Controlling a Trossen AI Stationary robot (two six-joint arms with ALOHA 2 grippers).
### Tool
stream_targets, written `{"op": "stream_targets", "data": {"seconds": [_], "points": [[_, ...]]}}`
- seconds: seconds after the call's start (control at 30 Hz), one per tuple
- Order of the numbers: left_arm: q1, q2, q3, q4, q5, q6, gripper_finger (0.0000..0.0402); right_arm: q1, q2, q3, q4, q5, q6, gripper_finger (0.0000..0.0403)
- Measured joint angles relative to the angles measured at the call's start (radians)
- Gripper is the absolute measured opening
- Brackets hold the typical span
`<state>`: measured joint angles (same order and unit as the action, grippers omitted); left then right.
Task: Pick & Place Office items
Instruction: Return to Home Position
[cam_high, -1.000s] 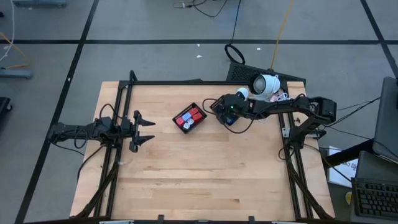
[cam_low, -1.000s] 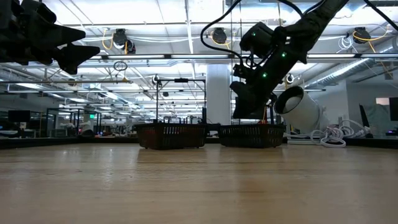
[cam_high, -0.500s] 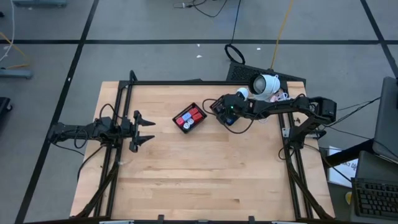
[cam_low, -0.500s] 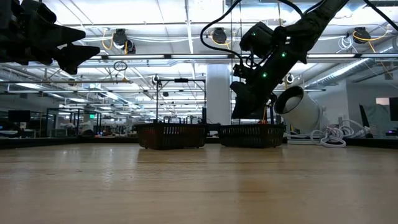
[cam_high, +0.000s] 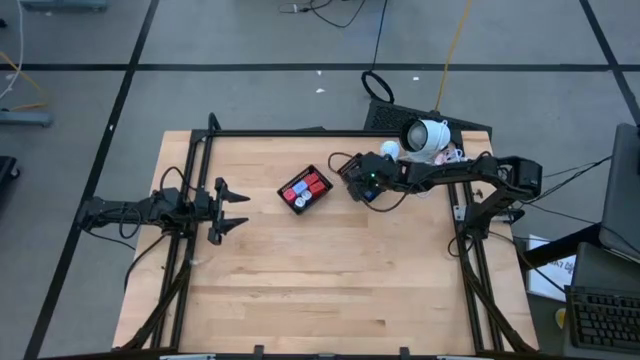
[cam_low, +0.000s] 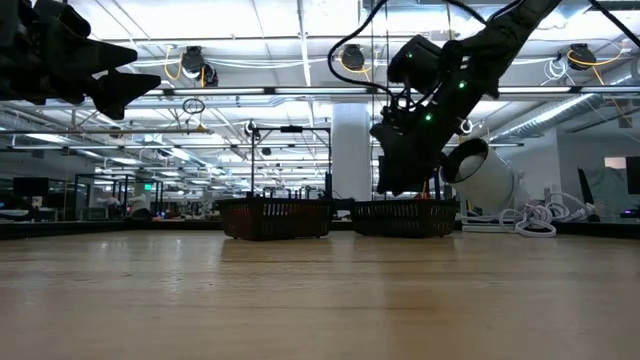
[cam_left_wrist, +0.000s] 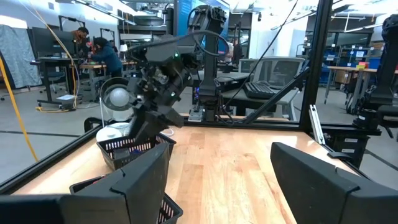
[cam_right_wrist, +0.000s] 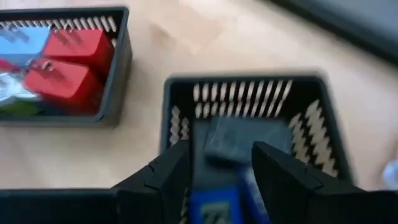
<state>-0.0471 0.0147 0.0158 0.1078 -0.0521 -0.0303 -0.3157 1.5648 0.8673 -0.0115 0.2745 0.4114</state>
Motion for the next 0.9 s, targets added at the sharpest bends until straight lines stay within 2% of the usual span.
{"op": "stream_targets", "data": {"seconds": [0.07, 0.2, 0.3, 0.37, 0.53, 0.6, 0.77, 0.9], "points": [[0.000, 0.000, 0.000, 0.000, 0.000, 0.000, 0.0274, 0.009, -0.017, -0.001, -0.031, -0.053, 0.049, 0.0169], [0.000, 0.000, 0.000, -0.001, 0.000, 0.000, 0.0267, 0.054, -0.069, -0.001, -0.017, -0.239, 0.040, 0.0169], [0.000, 0.000, 0.000, 0.000, 0.000, 0.000, 0.0262, 0.123, -0.133, -0.001, -0.015, -0.301, 0.001, 0.0169], [0.000, 0.000, 0.000, -0.001, 0.000, 0.000, 0.0258, 0.177, -0.187, -0.001, -0.017, -0.269, -0.007, 0.0169], [0.000, 0.000, 0.000, 0.000, 0.000, 0.000, 0.0262, 0.331, -0.318, -0.001, -0.039, -0.050, -0.039, 0.0169], [0.000, 0.000, 0.000, -0.001, 0.000, 0.000, 0.0267, 0.391, -0.365, -0.001, -0.054, -0.002, -0.089, 0.0169], [0.000, 0.000, 0.000, 0.000, 0.000, 0.000, 0.0278, 0.491, -0.468, -0.001, -0.095, 0.010, -0.232, 0.0169], [0.000, 0.000, 0.000, 0.000, 0.000, 0.000, 0.0286, 0.537, -0.534, -0.001, -0.147, 0.010, -0.269, 0.0169]]}}
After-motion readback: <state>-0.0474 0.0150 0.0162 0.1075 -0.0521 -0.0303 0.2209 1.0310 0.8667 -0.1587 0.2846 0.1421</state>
